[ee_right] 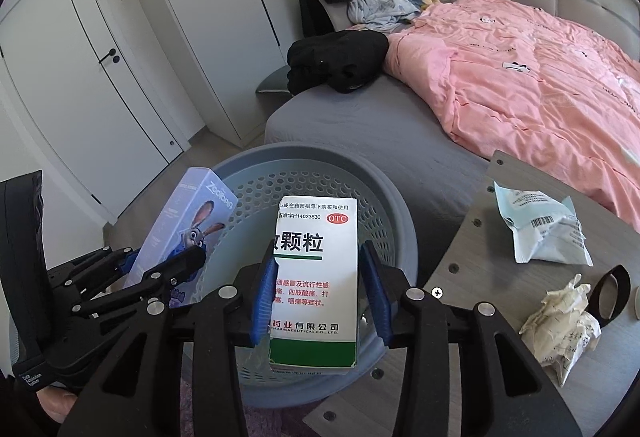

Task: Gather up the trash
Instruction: 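Carry both boxes over the blue basket and open both tools, then withdraw both tools from the basket back over the table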

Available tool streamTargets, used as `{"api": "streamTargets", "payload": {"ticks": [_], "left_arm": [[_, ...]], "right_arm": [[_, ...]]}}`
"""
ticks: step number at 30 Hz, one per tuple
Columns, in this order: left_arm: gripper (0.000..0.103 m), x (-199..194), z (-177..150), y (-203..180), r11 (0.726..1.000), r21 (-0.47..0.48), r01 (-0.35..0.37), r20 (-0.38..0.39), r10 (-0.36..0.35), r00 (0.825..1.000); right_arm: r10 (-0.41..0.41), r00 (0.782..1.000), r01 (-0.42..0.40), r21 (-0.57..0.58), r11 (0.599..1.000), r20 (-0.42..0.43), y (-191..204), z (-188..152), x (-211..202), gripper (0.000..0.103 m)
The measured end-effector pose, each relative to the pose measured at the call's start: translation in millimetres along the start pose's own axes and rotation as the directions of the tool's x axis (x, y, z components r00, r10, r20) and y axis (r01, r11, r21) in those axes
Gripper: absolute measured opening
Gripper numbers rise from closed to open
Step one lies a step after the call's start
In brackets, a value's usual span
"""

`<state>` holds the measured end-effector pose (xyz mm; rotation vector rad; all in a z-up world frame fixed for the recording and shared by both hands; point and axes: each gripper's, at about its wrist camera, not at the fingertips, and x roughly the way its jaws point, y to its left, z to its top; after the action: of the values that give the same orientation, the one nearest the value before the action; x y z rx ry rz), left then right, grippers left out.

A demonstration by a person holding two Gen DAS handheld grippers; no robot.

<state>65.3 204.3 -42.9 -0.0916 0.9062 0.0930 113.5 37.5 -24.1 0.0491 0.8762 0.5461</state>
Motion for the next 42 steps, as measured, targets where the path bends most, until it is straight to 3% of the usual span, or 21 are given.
{"api": "streamTargets", "payload": {"ticks": [3, 5, 28, 42], "left_arm": [[0.059, -1.2, 0.8, 3.6, 1.0, -0.008, -0.014, 0.013, 0.014, 1.0], [0.062, -3.2, 1.2, 5.2, 1.0, -0.012, -0.025, 0.023, 0.025, 0.999], [0.073, -17.7, -7.2, 15.0, 0.995, -0.047, -0.093, 0.057, 0.096, 0.994], [0.074, -29.0, -22.4, -4.6, 0.999, -0.003, -0.052, 0.059, 0.052, 0.997]], "right_arm": [[0.017, 1.0, -0.017, -0.004, 1.0, 0.014, 1.6, 1.6, -0.2, 0.057], [0.011, 1.0, -0.011, -0.003, 1.0, 0.023, 1.2, 0.4, -2.2, 0.065], [-0.044, 0.999, 0.043, 0.003, 0.999, 0.014, 0.0, -19.1, -12.5, 0.076], [-0.113, 0.993, 0.111, 0.08, 0.991, 0.029, -21.5, -51.3, -46.9, 0.082]]}}
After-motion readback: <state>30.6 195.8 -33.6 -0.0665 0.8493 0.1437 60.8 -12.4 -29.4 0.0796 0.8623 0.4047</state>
